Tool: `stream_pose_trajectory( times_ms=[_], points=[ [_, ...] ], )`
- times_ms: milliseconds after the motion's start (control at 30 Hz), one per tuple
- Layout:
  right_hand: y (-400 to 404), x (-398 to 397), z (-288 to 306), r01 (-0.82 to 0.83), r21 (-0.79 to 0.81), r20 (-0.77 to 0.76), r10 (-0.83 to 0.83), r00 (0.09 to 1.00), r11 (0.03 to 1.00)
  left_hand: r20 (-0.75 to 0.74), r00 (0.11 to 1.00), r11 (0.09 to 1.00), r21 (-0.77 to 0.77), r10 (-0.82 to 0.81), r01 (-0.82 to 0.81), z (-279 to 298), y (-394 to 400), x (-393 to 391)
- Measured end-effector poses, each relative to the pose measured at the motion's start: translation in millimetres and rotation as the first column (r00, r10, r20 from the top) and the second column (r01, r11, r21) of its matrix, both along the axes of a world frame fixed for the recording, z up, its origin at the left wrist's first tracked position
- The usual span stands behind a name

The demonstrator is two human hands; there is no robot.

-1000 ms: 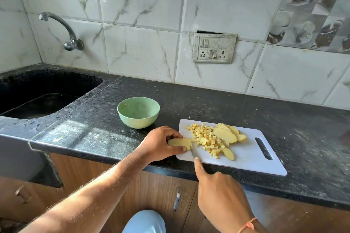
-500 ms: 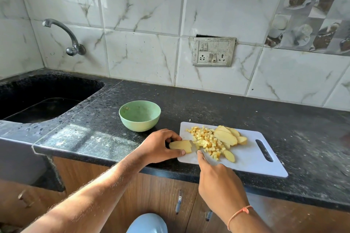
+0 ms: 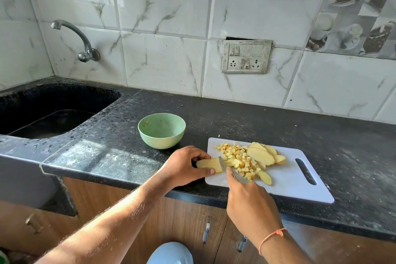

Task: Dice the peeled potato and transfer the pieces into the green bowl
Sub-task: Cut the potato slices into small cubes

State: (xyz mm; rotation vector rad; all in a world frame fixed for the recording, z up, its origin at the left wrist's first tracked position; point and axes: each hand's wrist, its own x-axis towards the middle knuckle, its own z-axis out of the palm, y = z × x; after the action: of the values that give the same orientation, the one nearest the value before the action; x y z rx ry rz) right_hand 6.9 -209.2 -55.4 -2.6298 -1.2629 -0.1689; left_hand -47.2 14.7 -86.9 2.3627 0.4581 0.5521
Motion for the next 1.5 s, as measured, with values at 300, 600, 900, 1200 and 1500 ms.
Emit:
stream_pose_trajectory(
  times_ms=[300,600,900,1200,1500],
  points=[
    [14,-6,7,-0.005,-0.032,0.030,0.006,1.000,0.999,0.015,1.000,1.000,0.002,0.004,-0.004,-2,2,3],
    [31,-6,13,-0.004,-0.174,0.056,0.014,0.998,0.985,0.008,1.000,1.000,0.017,0.022,-0.022,-1,1,4],
    [-27,-30,4,-0.040,-0.188,-0.030,0.035,0.999,0.981,-0.016,0.999,0.999,-0.002,0.032,-0.032,1,1,3],
    [-30,-18,3,0.012,-0.147,-0.017,-0.015,1.000,0.989,-0.070,0.998,1.000,-0.011,0.000,-0.001,6,1,-2],
    [-21,-12,3,0.018,-0.107,-0.005,-0.018,1.000,0.994,-0.052,0.999,1.000,-0.023,-0.014,0.013,5,3,-3]
  ],
)
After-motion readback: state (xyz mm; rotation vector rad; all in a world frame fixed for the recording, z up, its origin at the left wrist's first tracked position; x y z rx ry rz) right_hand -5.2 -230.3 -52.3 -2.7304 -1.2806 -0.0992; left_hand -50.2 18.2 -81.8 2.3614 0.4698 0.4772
